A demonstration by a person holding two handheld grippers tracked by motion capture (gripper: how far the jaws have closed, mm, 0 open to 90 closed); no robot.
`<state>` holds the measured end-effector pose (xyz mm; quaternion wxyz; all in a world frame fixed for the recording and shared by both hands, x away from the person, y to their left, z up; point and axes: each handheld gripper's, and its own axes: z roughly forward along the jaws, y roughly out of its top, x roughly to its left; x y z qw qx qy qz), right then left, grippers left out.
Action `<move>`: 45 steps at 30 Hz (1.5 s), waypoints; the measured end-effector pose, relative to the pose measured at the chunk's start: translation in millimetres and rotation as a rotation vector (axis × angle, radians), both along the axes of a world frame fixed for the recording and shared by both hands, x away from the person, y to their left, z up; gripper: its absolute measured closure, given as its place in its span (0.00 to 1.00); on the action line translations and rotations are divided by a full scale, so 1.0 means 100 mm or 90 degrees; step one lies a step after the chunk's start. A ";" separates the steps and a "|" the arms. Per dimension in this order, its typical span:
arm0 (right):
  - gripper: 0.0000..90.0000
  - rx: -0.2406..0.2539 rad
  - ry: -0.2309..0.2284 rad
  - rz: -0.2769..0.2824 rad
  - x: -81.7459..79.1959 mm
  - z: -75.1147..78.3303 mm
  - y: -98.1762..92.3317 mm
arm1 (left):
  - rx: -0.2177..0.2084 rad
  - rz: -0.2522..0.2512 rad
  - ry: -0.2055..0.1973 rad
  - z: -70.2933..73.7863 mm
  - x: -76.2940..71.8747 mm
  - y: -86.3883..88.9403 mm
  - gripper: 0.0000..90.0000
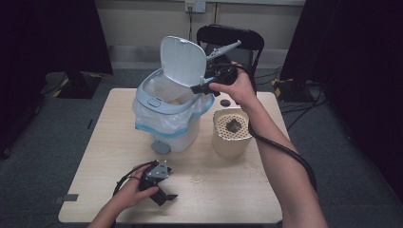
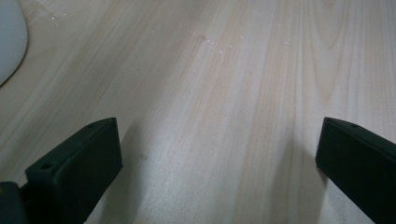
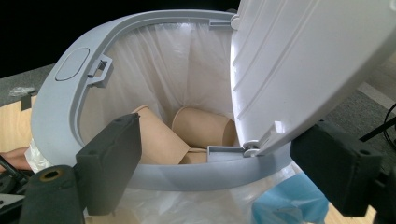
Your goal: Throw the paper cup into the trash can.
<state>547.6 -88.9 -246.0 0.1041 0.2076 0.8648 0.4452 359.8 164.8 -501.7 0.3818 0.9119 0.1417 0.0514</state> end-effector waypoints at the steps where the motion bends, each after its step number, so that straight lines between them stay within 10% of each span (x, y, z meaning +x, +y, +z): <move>1: 0.18 0.000 -0.001 -0.002 0.00 0.01 0.00 | 0.006 -0.001 0.001 0.01 0.00 0.00 0.00; 23: 0.16 0.022 -0.045 0.035 -0.19 0.25 0.22 | -0.004 0.000 0.000 0.00 0.00 0.00 0.00; 45: 0.16 0.029 0.008 0.085 -0.32 0.08 0.36 | -0.005 0.001 0.000 -0.01 0.00 0.00 0.00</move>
